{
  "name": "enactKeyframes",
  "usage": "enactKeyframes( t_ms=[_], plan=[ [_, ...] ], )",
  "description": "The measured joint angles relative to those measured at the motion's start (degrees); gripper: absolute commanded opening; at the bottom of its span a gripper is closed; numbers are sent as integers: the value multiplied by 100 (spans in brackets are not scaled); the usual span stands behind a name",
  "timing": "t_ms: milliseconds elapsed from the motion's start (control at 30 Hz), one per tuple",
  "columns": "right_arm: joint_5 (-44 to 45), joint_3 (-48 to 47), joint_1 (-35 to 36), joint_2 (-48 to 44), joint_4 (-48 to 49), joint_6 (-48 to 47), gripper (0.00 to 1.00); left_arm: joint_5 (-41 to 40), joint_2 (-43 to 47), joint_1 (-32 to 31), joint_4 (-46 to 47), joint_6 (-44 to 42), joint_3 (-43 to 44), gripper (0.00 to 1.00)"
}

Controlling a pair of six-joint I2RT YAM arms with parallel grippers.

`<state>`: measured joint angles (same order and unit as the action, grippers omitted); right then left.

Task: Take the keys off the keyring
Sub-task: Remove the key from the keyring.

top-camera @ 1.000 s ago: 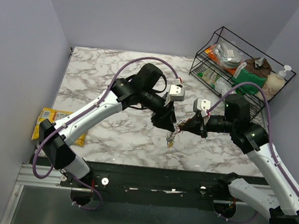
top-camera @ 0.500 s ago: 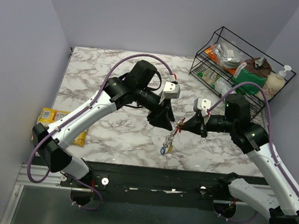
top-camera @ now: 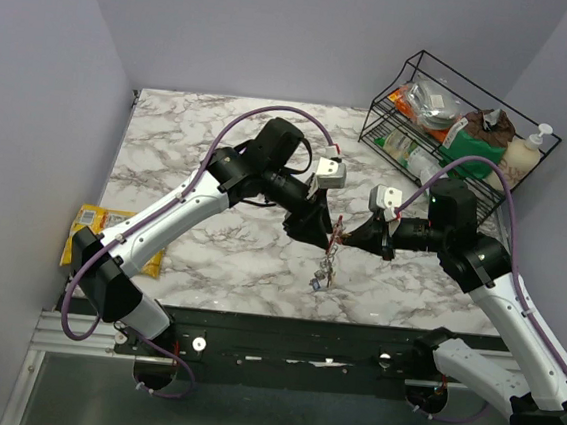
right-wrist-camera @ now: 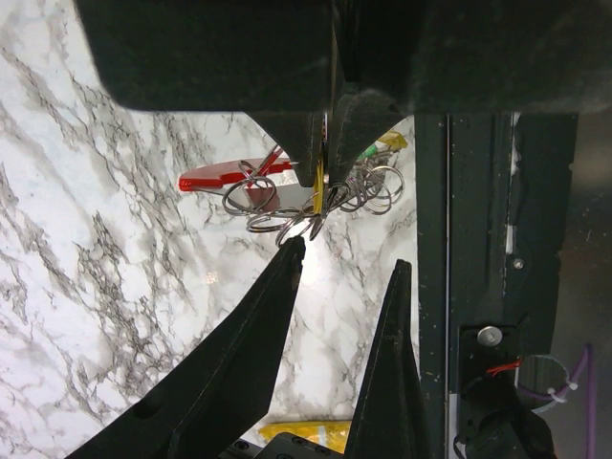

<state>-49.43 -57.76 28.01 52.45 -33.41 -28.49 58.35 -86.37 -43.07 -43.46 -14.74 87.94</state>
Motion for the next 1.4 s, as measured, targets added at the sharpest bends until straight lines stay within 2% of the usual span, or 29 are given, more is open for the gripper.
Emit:
enactKeyframes(
  t_ms=[267, 467, 600, 667, 933, 1400],
  plan=[
    [-48, 20, 0, -2, 33, 0, 1, -90, 0, -28, 70, 48, -2, 54],
    [-85, 20, 0, -2, 28, 0, 1, -122, -68, -188, 74, 42, 0, 48],
    [-87, 44, 0, -2, 22, 4, 1, -186, -179, -251, 74, 17, 0, 37],
    [-90, 79, 0, -2, 24, 9, 1, -225, -210, -256, 68, 0, 0, 26],
    [-66, 127, 0, -13, 39, 24, 1, -326, -236, -273, 70, -4, 0, 0],
    [393, 214, 0, -92, 74, 4, 2, -540, -203, -282, 424, 131, -188, 0]
  ],
)
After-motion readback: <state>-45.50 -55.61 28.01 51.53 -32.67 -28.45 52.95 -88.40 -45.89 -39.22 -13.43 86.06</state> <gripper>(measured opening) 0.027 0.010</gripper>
